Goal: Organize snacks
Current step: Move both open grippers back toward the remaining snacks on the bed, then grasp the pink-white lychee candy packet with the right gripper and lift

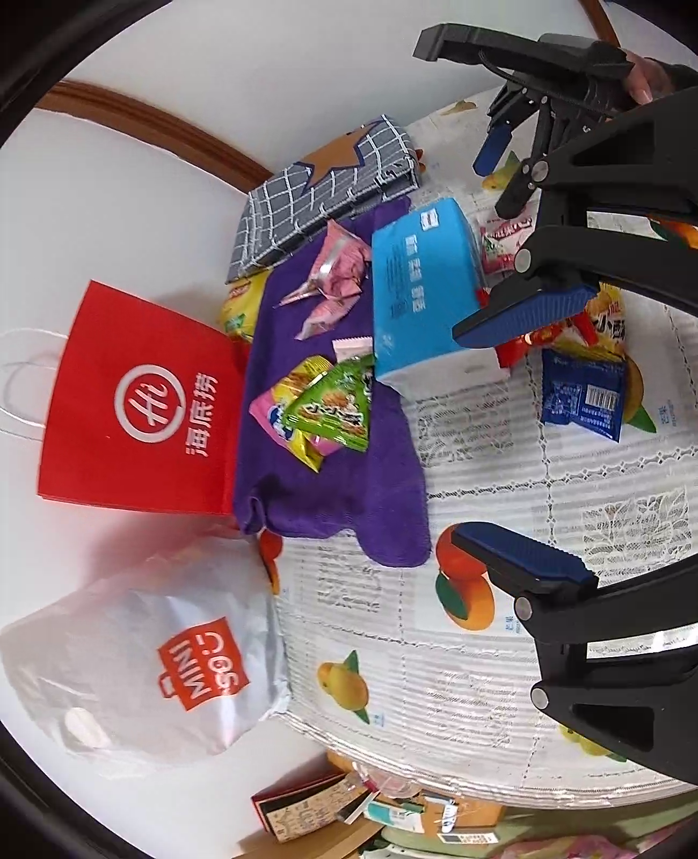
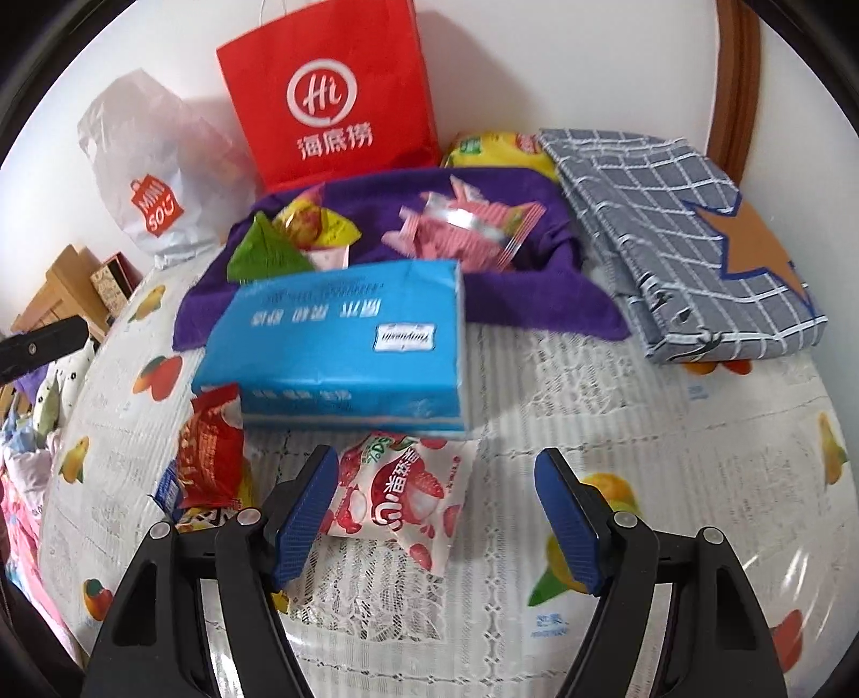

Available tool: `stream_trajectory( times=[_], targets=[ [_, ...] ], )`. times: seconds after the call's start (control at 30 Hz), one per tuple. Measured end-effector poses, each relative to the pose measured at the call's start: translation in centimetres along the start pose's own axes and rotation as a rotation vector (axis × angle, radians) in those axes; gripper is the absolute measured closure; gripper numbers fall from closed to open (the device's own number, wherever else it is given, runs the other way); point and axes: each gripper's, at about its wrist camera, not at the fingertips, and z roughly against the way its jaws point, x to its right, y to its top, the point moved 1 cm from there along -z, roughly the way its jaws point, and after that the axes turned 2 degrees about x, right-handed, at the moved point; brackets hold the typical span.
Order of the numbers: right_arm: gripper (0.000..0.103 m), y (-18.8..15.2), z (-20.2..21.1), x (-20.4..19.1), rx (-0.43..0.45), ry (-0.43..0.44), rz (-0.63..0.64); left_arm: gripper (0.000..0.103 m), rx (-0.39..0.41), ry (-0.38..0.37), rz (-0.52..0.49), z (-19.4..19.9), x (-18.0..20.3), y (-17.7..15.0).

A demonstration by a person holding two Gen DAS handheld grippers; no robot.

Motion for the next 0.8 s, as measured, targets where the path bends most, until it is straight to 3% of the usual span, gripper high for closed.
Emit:
stream_trajectory(
  times=[0.5,0.8],
  targets=[
    [0.027,-0.8,-4.4,-1.2,-0.107,0.013,-0.018,0.038,-0.029,-0.028,0.013,-2.0,-1.1,0.2],
    [0.027,-1.0,-5.1,-2.3,-0.094,-0.063,0.052,0.038,-0.035,-0.036,0.012,-2.3,-1.2,-0.1]
  ],
)
